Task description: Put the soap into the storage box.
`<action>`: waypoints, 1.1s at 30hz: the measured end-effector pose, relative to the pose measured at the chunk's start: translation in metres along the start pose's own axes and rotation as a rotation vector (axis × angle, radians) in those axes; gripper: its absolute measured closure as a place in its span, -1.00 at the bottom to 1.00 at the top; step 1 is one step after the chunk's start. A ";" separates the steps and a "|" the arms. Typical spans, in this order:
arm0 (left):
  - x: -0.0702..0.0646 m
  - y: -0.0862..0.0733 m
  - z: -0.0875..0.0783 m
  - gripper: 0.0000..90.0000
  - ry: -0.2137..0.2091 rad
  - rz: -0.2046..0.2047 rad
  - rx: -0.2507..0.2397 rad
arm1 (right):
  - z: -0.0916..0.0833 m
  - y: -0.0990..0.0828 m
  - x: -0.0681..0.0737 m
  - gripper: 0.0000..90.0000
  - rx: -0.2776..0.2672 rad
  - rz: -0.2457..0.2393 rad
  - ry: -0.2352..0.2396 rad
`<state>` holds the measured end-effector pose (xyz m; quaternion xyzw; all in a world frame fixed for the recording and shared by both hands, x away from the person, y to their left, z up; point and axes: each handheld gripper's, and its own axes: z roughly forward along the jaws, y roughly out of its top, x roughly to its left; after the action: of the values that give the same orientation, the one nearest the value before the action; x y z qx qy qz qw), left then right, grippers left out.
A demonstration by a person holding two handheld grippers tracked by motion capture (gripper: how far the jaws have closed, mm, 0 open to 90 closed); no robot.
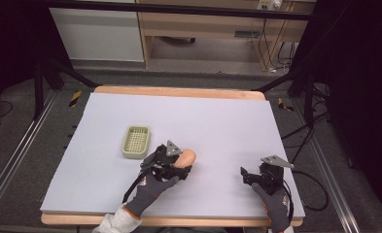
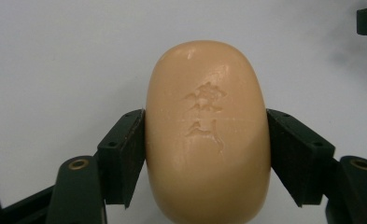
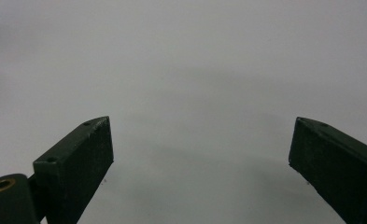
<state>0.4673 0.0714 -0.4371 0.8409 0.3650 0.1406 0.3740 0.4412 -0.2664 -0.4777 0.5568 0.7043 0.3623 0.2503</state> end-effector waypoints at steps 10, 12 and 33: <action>0.004 -0.001 -0.010 -0.30 0.013 0.002 -0.009 | 0.000 0.000 0.000 -0.85 0.000 0.000 -0.001; 0.005 -0.001 -0.012 -0.30 0.015 -0.004 -0.015 | 0.000 0.000 0.000 -0.85 0.000 -0.002 -0.002; 0.019 -0.006 -0.030 -0.30 0.053 -0.034 -0.030 | 0.000 0.000 0.000 -0.85 0.002 -0.003 -0.005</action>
<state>0.4624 0.1040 -0.4216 0.8248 0.3870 0.1619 0.3791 0.4412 -0.2660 -0.4779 0.5571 0.7048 0.3596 0.2521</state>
